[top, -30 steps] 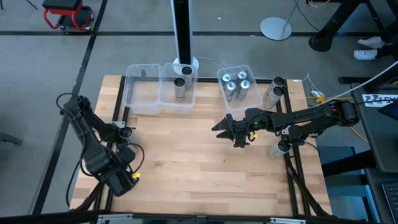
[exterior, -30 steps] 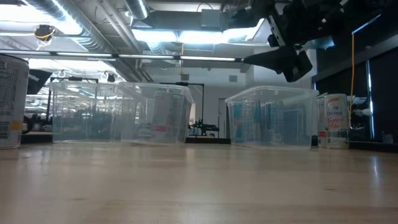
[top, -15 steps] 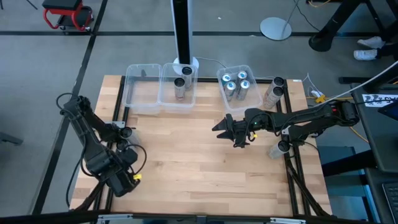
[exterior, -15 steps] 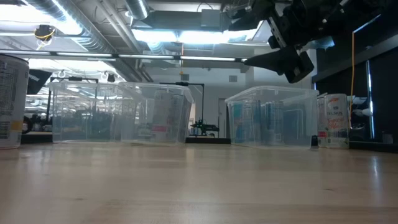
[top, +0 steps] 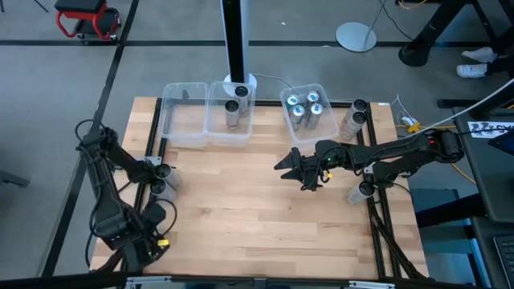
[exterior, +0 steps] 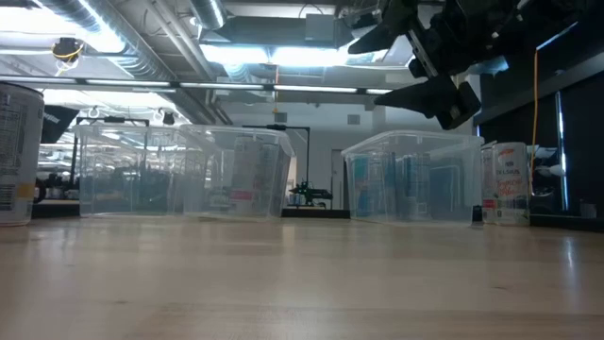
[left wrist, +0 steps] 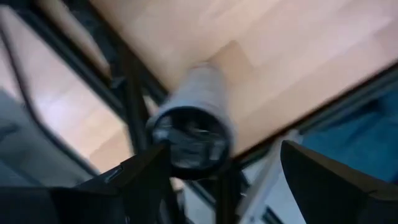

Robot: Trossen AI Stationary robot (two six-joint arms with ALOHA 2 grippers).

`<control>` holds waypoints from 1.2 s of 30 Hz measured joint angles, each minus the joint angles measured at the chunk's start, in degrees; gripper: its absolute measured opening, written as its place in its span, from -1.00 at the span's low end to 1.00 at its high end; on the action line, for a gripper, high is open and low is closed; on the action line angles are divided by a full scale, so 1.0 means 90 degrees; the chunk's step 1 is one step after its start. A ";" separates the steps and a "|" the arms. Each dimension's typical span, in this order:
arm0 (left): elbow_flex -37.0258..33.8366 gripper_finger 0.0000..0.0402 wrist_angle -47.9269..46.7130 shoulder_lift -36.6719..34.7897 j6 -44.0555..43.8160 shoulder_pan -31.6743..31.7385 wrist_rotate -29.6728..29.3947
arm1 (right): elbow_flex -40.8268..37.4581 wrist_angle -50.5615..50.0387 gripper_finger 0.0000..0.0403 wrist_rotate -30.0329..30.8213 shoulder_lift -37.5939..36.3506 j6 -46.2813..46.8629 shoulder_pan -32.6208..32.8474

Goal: Sort soda cans
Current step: Put the bottom left white-pink soda can into the top center transparent bin

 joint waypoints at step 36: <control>-0.0223 0.46 -0.0118 -0.0152 -0.0721 -0.0282 0.0148 | 0.0000 0.0050 0.70 -0.0002 0.0000 0.0028 0.0000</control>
